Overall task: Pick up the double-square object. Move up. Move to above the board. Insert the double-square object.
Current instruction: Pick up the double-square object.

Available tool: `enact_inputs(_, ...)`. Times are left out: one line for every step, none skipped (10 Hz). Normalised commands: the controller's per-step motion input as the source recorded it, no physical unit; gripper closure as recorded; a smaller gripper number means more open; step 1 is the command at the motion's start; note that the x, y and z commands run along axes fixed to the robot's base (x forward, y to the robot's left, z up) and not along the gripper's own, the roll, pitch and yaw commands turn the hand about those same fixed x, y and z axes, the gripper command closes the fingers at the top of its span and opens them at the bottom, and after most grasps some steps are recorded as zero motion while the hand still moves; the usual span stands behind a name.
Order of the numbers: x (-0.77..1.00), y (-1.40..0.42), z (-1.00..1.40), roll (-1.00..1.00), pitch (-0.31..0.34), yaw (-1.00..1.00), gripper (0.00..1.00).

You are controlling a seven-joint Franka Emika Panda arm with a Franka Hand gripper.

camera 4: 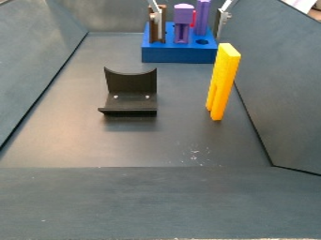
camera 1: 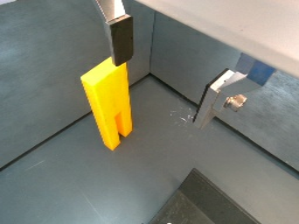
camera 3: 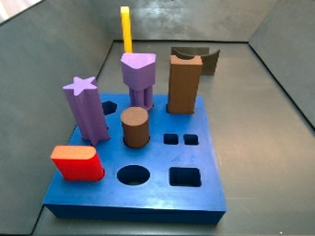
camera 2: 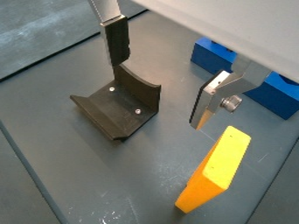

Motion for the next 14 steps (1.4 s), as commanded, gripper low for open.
enact_inputs(-0.33, 0.0, -0.06, 0.0, 0.0, 0.0, 0.0)
enact_inputs(-0.86, 0.0, -0.04, 0.0, -0.074, 0.07, 0.0)
enact_inputs(-0.96, 0.0, 0.0, 0.0, -0.096, 0.11, 0.0)
enact_inputs(-1.0, 0.0, 0.0, 0.0, -0.144, 0.09, 0.0)
enact_inputs(-1.0, -0.04, 0.0, 0.04, -0.149, 0.1, 0.0)
enact_inputs(-0.93, 0.0, -0.22, 0.1, -0.08, 0.21, 0.0)
enact_inputs(-0.59, 0.0, -0.34, 0.17, 0.0, 0.25, 0.0)
enact_inputs(-0.41, 0.0, -0.37, 0.22, 0.014, 0.2, 0.0)
enact_inputs(-0.24, 0.0, -0.42, 0.19, 0.016, 0.14, 0.0)
enact_inputs(-0.22, 0.0, -0.47, 0.19, 0.043, 0.11, 0.0)
enact_inputs(-0.1, 0.0, -0.48, 0.12, 0.066, 0.07, 0.0)
enact_inputs(0.07, 0.0, -0.43, 0.04, 0.141, 0.0, 0.0)
enact_inputs(0.24, 0.05, -0.42, 0.0, 0.184, 0.0, 0.0)
enact_inputs(0.12, 0.03, -0.25, 0.0, 0.114, 0.0, 0.0)
